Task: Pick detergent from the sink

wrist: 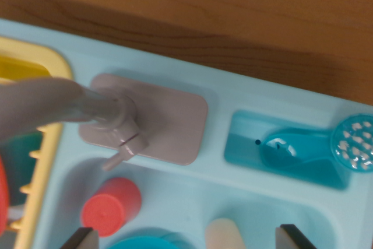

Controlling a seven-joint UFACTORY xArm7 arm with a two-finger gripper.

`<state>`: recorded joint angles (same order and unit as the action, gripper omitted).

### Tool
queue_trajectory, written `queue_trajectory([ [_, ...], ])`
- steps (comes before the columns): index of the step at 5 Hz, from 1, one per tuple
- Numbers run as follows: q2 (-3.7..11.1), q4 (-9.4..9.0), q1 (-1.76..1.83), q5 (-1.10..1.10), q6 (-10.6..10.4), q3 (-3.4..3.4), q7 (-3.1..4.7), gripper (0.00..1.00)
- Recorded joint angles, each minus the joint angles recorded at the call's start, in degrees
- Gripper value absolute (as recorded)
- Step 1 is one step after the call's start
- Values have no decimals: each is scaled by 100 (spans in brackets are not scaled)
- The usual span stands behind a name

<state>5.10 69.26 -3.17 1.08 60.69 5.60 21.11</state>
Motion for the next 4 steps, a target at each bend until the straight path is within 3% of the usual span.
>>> queue_trajectory([
  [1,54,-189,-22,18,-269,28,174,0],
  [2,54,-189,-22,18,-269,28,174,0],
  [3,107,-376,-44,35,-533,56,345,0],
  [4,107,-376,-44,35,-533,56,345,0],
])
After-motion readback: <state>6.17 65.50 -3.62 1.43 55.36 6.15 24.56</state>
